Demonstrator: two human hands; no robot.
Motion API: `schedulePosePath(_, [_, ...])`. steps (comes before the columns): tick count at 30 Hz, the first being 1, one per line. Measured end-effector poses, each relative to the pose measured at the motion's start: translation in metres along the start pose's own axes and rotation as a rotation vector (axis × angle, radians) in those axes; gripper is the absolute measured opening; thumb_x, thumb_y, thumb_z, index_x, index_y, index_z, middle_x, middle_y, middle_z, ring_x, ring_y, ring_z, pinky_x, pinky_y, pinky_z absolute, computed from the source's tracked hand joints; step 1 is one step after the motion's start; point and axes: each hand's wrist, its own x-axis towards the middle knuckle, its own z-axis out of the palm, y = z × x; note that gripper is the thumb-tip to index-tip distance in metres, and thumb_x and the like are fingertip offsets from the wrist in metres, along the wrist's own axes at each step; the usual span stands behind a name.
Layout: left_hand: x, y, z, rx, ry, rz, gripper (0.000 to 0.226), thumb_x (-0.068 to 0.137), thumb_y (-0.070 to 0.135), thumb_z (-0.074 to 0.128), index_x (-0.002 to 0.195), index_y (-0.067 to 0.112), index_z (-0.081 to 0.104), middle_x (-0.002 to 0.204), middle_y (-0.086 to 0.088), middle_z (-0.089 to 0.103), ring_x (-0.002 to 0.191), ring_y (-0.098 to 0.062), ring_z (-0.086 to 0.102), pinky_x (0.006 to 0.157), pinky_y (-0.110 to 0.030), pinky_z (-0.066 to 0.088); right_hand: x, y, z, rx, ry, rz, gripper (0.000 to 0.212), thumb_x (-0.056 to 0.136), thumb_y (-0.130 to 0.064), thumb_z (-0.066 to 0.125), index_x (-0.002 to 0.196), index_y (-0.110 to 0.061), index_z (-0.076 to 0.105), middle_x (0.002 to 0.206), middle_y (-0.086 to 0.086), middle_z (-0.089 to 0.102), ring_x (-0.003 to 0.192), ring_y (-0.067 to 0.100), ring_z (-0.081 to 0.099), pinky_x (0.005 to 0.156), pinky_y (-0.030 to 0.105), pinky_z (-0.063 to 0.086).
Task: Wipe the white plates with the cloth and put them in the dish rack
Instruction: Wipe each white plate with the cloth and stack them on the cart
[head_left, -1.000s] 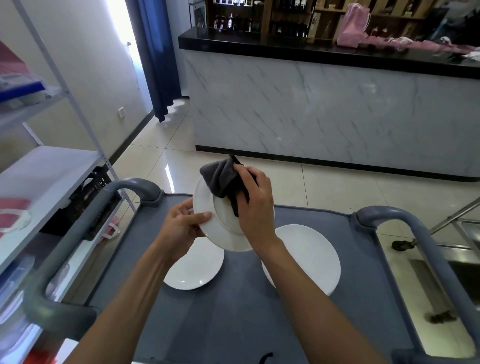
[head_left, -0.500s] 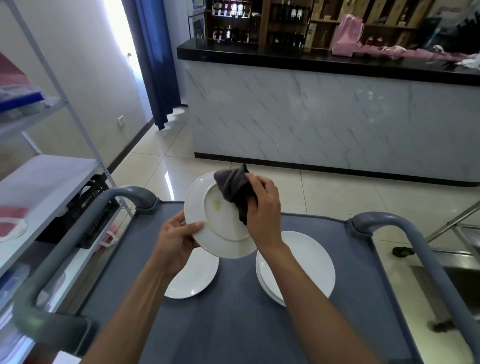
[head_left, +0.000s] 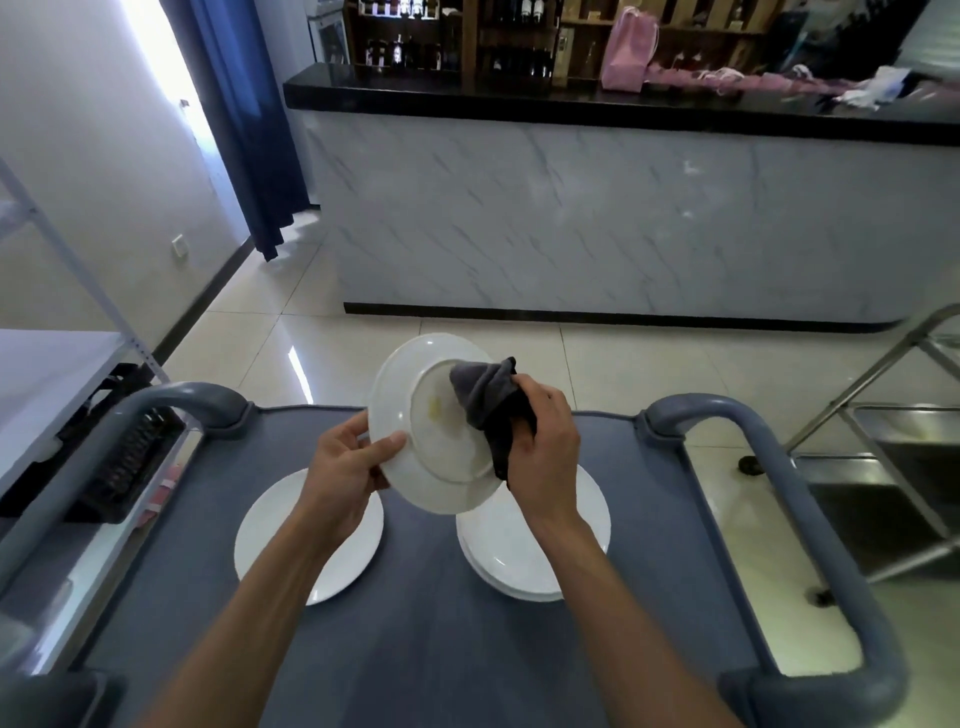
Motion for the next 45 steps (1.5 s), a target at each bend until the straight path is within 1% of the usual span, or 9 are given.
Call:
schedulePosePath(8, [0.014, -0.014, 0.057, 0.179, -0.016, 0.121, 0.022, 0.089, 0.002, 0.069, 0.106, 0.014, 0.073, 0.095, -0.008, 0.078, 0.085, -0.024, 0.074, 0.065, -0.034, 0.06, -0.006, 0.032, -0.053, -0.047, 0.089, 0.02, 0.037, 0.096, 0.0, 0.057, 0.131, -0.011, 0.063, 0.12, 0.003, 0.062, 0.109, 0.016, 0.057, 0.096, 0.011, 0.041])
schedulePosePath(11, [0.017, -0.02, 0.074, 0.52, -0.011, 0.277, 0.019, 0.09, 0.009, 0.072, 0.099, 0.026, 0.073, 0.093, 0.0, 0.077, 0.087, -0.02, 0.073, 0.072, -0.033, 0.058, -0.014, 0.046, -0.07, -0.054, 0.095, 0.052, 0.038, 0.097, -0.007, 0.053, 0.133, -0.015, 0.061, 0.123, 0.001, 0.06, 0.11, 0.013, 0.056, 0.096, 0.011, 0.041])
schedulePosePath(16, [0.013, -0.029, 0.088, 0.9, -0.065, 0.442, 0.003, 0.092, 0.013, 0.069, 0.094, 0.014, 0.071, 0.078, -0.007, 0.068, 0.074, -0.028, 0.065, 0.064, -0.045, 0.055, -0.028, 0.056, -0.09, -0.085, 0.147, 0.094, 0.037, 0.1, -0.01, 0.055, 0.135, -0.021, 0.058, 0.124, -0.004, 0.059, 0.113, 0.007, 0.055, 0.096, 0.011, 0.042])
schedulePosePath(19, [0.011, -0.032, 0.089, 1.028, -0.157, 0.576, 0.007, 0.09, 0.009, 0.069, 0.091, 0.016, 0.072, 0.066, -0.004, 0.062, 0.06, -0.03, 0.058, 0.054, -0.045, 0.052, -0.038, 0.051, -0.097, -0.107, 0.198, 0.11, 0.039, 0.099, -0.006, 0.057, 0.135, -0.02, 0.058, 0.126, -0.003, 0.059, 0.112, 0.003, 0.053, 0.094, 0.005, 0.039])
schedulePosePath(25, [0.006, -0.037, 0.087, 1.272, -0.29, 0.718, 0.019, 0.09, 0.01, 0.068, 0.106, 0.018, 0.073, 0.067, -0.006, 0.067, 0.056, -0.034, 0.059, 0.053, -0.041, 0.052, -0.059, 0.038, -0.113, -0.201, 0.296, 0.096, 0.037, 0.097, -0.002, 0.059, 0.133, -0.013, 0.061, 0.121, 0.001, 0.06, 0.108, 0.011, 0.055, 0.094, 0.008, 0.041])
schedulePosePath(29, [0.001, -0.045, 0.089, 1.407, -0.319, 0.8, 0.02, 0.083, 0.008, 0.074, 0.099, 0.02, 0.073, 0.065, -0.003, 0.07, 0.05, -0.031, 0.061, 0.048, -0.026, 0.038, -0.075, 0.036, -0.122, -0.243, 0.323, 0.116, 0.038, 0.096, -0.001, 0.06, 0.132, -0.012, 0.061, 0.118, 0.001, 0.059, 0.105, 0.008, 0.053, 0.092, 0.006, 0.04])
schedulePosePath(37, [-0.012, -0.064, 0.095, 1.563, -0.476, 0.791, 0.044, 0.069, 0.001, 0.074, 0.104, 0.027, 0.076, 0.09, 0.008, 0.078, 0.074, -0.025, 0.073, 0.05, -0.026, 0.046, -0.101, 0.041, -0.127, -0.308, 0.355, 0.161, 0.038, 0.095, -0.001, 0.059, 0.131, -0.012, 0.061, 0.118, 0.005, 0.06, 0.104, 0.005, 0.05, 0.093, 0.003, 0.037])
schedulePosePath(42, [-0.018, -0.071, 0.096, 1.596, -0.546, 0.896, 0.048, 0.053, -0.003, 0.083, 0.093, 0.023, 0.077, 0.081, 0.006, 0.075, 0.062, -0.023, 0.068, 0.045, -0.024, 0.045, -0.107, 0.045, -0.128, -0.315, 0.364, 0.17, 0.041, 0.094, 0.003, 0.058, 0.13, -0.015, 0.062, 0.115, 0.003, 0.06, 0.101, 0.007, 0.052, 0.091, 0.004, 0.038])
schedulePosePath(45, [-0.021, -0.084, 0.089, 1.572, -0.578, 0.903, 0.049, 0.052, -0.005, 0.084, 0.092, 0.023, 0.076, 0.087, 0.008, 0.075, 0.067, -0.022, 0.068, 0.049, -0.027, 0.05, -0.11, 0.045, -0.128, -0.304, 0.352, 0.172, 0.042, 0.095, 0.003, 0.058, 0.131, -0.017, 0.061, 0.115, -0.001, 0.058, 0.1, 0.004, 0.051, 0.09, 0.005, 0.04])
